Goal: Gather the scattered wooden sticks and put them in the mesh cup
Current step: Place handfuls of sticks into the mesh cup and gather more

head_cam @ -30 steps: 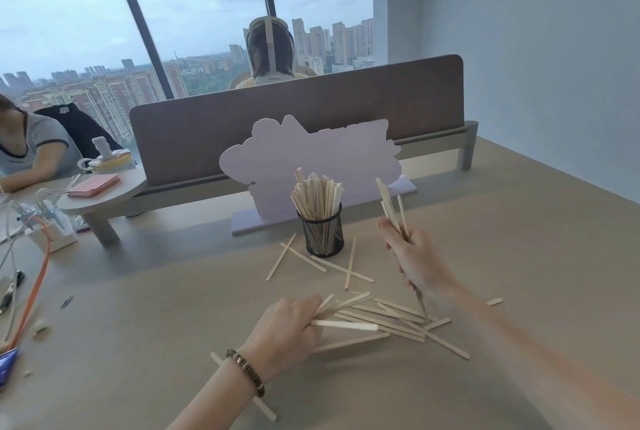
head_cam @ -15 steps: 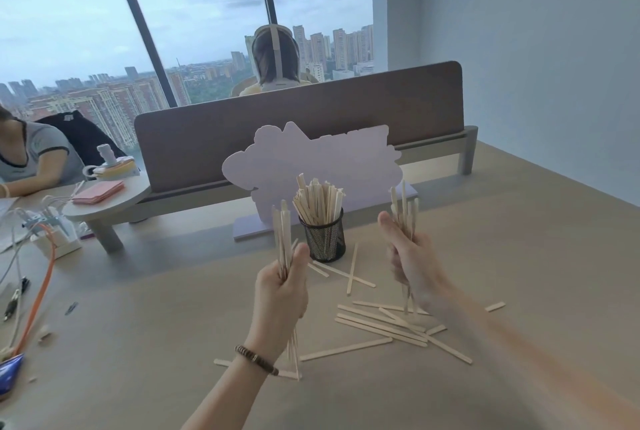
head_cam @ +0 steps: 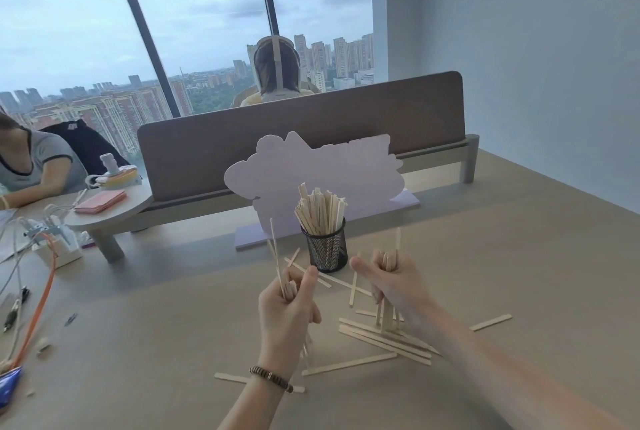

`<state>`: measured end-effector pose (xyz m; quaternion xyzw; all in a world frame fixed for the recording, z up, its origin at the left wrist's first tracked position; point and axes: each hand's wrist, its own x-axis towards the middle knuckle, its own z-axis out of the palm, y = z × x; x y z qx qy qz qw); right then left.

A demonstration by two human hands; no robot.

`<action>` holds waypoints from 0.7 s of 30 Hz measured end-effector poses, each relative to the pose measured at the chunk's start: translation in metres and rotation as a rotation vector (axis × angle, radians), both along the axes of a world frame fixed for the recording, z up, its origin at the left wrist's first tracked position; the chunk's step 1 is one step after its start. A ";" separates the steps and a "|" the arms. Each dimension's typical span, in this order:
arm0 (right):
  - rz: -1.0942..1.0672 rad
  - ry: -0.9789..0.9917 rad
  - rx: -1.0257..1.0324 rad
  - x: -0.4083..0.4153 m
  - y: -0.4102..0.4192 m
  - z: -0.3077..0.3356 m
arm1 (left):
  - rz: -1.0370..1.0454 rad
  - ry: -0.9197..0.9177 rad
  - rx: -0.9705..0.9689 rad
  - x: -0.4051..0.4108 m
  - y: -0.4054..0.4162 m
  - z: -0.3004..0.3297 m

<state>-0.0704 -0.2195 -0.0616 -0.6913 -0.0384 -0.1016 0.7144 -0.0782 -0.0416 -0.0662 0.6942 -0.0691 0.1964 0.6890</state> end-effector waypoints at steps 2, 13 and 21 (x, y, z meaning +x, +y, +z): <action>0.010 0.005 -0.015 0.000 0.002 -0.004 | -0.004 0.019 0.013 0.000 0.001 -0.008; -0.012 0.021 0.071 0.002 0.012 -0.001 | 0.023 0.066 -0.064 -0.001 -0.001 -0.007; 0.052 -0.002 -0.048 0.006 0.012 -0.008 | 0.003 0.008 -0.026 0.001 0.007 -0.010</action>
